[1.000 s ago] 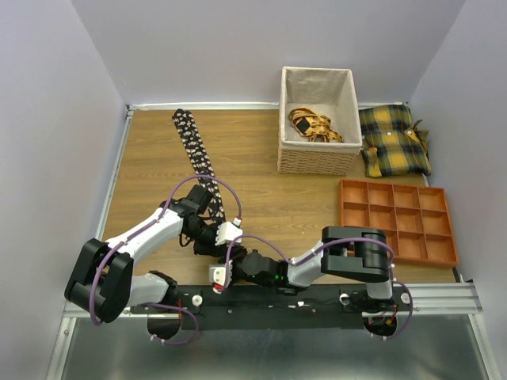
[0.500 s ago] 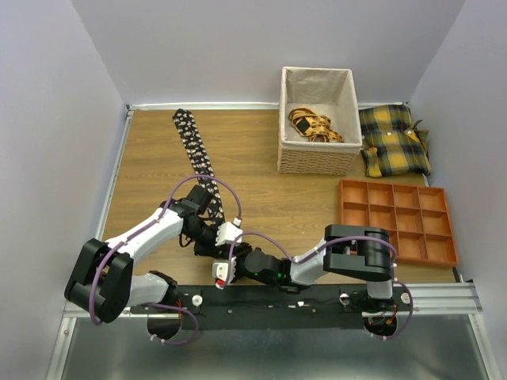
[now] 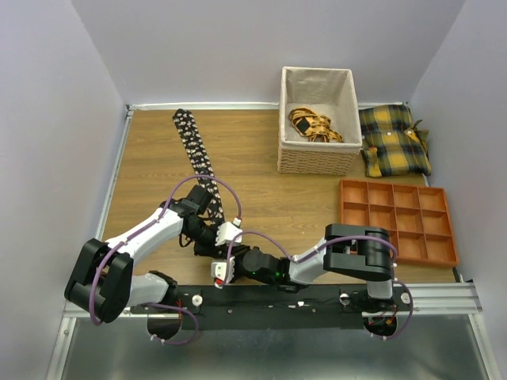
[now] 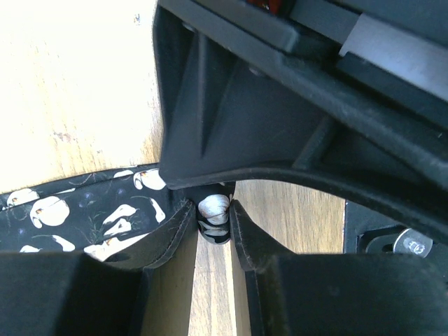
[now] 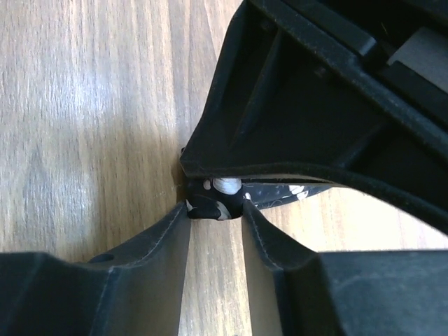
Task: Roll the ties
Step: Roll the tie at the center of the board.
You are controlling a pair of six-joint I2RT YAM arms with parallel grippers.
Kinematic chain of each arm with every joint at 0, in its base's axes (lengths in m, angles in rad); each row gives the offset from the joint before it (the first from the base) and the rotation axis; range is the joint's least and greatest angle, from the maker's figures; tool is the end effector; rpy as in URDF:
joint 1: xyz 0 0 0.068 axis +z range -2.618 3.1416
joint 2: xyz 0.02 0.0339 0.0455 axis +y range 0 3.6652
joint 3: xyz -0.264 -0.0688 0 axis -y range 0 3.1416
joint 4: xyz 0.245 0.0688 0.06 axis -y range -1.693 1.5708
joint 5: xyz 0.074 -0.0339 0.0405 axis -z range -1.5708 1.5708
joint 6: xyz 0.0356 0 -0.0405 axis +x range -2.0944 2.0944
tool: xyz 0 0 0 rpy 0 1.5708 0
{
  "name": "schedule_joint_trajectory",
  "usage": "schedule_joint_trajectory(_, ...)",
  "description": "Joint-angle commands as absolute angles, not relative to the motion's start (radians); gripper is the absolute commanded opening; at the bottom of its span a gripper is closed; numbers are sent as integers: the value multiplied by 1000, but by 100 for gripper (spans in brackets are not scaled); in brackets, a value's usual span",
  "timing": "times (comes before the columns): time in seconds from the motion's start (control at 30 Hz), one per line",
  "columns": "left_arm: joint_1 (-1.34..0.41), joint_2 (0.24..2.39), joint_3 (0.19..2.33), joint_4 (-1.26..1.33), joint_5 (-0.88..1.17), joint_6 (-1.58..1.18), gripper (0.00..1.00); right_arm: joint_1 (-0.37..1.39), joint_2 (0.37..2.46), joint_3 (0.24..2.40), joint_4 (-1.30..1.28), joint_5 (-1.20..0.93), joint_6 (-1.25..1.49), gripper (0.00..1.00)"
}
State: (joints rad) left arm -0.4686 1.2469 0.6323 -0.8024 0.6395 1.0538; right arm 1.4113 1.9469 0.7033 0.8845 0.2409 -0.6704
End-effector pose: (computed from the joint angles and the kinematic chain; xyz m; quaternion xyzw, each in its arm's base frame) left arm 0.1568 -0.1032 0.1702 0.6704 0.6686 -0.2790 0.1602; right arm 0.0646 0.3483 0.1082 -0.6695 0.4716 0.1126 0.5627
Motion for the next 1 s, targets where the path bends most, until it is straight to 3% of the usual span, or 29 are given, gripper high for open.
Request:
schedule_joint_trajectory(0.0, -472, 1241, 640, -822, 709, 1057, 31, 1401, 1970, 738, 772, 189, -606, 41)
schedule_joint_trajectory(0.2, -471, 1244, 641, -831, 724, 1077, 31, 1397, 1956, 730, 773, 193, -601, 34)
schedule_joint_trajectory(0.27, -471, 1239, 638, -825, 727, 1072, 32, 1397, 1944, 729, 770, 190, -601, 17)
schedule_joint_trajectory(0.33, -471, 1236, 634, -816, 724, 1057, 41, 1397, 1925, 729, 749, 181, -583, 4)
schedule_joint_trajectory(0.37, -471, 1229, 632, -805, 704, 1039, 48, 1396, 1918, 729, 739, 181, -568, 4)
schedule_joint_trajectory(0.4, -471, 1223, 627, -770, 690, 1017, 67, 1393, 1908, 729, 729, 175, -531, 4)
schedule_joint_trajectory(0.5, -465, 1209, 621, -741, 634, 959, 84, 1384, 1881, 716, 677, 118, -471, 3)
schedule_joint_trajectory(0.8, -341, 1143, 584, -776, 637, 1063, 99, 1353, 1848, 687, 626, -52, -362, 3)
schedule_joint_trajectory(0.97, -310, 1097, 568, -778, 635, 1088, 99, 1312, 1850, 716, 571, -145, -298, 3)
